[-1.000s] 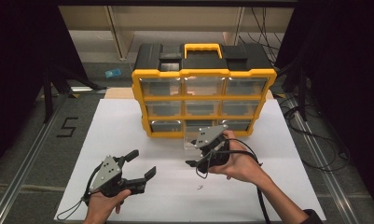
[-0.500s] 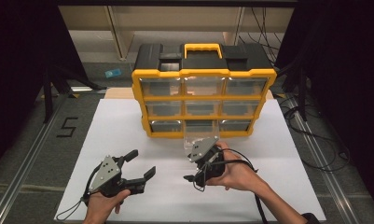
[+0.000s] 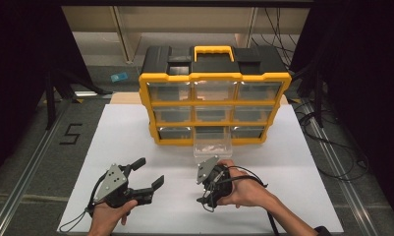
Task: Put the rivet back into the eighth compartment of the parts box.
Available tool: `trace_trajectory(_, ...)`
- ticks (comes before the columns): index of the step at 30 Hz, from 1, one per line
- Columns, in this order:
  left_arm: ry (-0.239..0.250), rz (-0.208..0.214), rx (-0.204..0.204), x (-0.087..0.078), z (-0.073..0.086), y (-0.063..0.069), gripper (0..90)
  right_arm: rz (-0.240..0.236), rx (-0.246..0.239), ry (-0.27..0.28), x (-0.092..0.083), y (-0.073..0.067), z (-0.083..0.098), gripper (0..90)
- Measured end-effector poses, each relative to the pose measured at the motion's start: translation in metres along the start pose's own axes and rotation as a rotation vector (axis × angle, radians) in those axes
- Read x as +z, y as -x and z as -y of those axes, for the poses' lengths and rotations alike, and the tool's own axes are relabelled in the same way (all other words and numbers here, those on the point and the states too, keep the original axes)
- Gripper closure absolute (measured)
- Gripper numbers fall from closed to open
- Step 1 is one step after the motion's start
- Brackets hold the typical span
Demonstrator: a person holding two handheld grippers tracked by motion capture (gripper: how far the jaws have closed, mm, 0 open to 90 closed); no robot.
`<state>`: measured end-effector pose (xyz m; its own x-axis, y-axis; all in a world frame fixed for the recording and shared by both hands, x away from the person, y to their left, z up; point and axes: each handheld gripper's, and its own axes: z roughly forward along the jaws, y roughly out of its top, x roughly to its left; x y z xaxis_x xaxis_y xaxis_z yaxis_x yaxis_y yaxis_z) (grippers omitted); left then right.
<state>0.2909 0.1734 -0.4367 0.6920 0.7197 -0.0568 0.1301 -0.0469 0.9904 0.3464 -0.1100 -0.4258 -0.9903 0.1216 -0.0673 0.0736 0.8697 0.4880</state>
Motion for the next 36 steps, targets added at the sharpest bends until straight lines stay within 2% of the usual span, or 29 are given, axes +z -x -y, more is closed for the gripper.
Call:
trace_trajectory(7, 0.0, 0.001, 0.001, 0.0, 0.0, 0.0, 16.3, -0.022, 0.007, -0.072, 0.01, 0.004, 0.009, 35.8)
trace_trajectory(11, -0.001, 0.002, 0.002, 0.0, 0.0, 0.0, 16.3, -0.031, -0.004, -0.117, 0.016, 0.005, 0.014, 41.5)
trace_trajectory(15, 0.009, 0.008, -0.014, 0.001, 0.001, 0.0, 16.3, -0.033, 0.026, -0.159, 0.021, 0.004, 0.016, 48.7)
trace_trajectory(18, 0.0, 0.003, 0.001, 0.0, 0.0, 0.0, 16.3, -0.041, 0.028, -0.173, 0.024, 0.006, 0.018, 54.0)
trace_trajectory(19, 0.009, 0.01, -0.022, 0.001, 0.001, 0.0, 16.3, -0.04, 0.039, -0.182, 0.024, 0.006, 0.019, 56.0)
trace_trajectory(20, 0.0, 0.001, -0.01, 0.001, 0.0, 0.0, 16.3, -0.047, 0.027, -0.174, 0.025, 0.007, 0.019, 58.3)
trace_trajectory(21, 0.002, 0.002, -0.008, 0.001, 0.0, 0.0, 16.3, -0.035, 0.004, -0.179, 0.025, 0.009, 0.021, 61.2)
trace_trajectory(23, 0.01, 0.011, -0.015, 0.001, 0.0, 0.0, 16.3, -0.046, 0.015, -0.189, 0.028, 0.011, 0.023, 65.5)
trace_trajectory(25, 0.001, 0.003, 0.0, 0.001, 0.0, 0.0, 16.3, -0.058, 0.031, -0.185, 0.028, 0.012, 0.025, 69.1)
trace_trajectory(26, 0.009, 0.01, -0.015, 0.001, 0.001, 0.001, 16.3, -0.056, 0.046, -0.198, 0.027, 0.011, 0.025, 73.1)
trace_trajectory(27, 0.005, 0.007, -0.012, 0.001, 0.0, 0.001, 16.3, -0.06, 0.052, -0.197, 0.028, 0.011, 0.026, 74.8)
trace_trajectory(29, -0.002, 0.002, -0.01, 0.001, 0.0, 0.001, 16.3, -0.063, 0.044, -0.197, 0.027, 0.012, 0.026, 79.8)
trace_trajectory(32, -0.002, 0.002, -0.007, 0.001, 0.0, 0.001, 16.3, -0.063, 0.046, -0.201, 0.028, 0.011, 0.025, 82.5)
trace_trajectory(34, -0.002, 0.001, -0.006, 0.001, 0.0, 0.0, 16.3, -0.056, 0.029, -0.198, 0.028, 0.01, 0.024, 82.9)
trace_trajectory(35, -0.001, 0.001, -0.009, 0.001, 0.0, 0.0, 16.3, -0.05, 0.049, -0.215, 0.027, 0.008, 0.024, 83.0)
trace_trajectory(36, -0.001, 0.001, -0.009, 0.001, 0.0, 0.0, 16.3, -0.048, 0.035, -0.211, 0.028, 0.009, 0.024, 83.1)
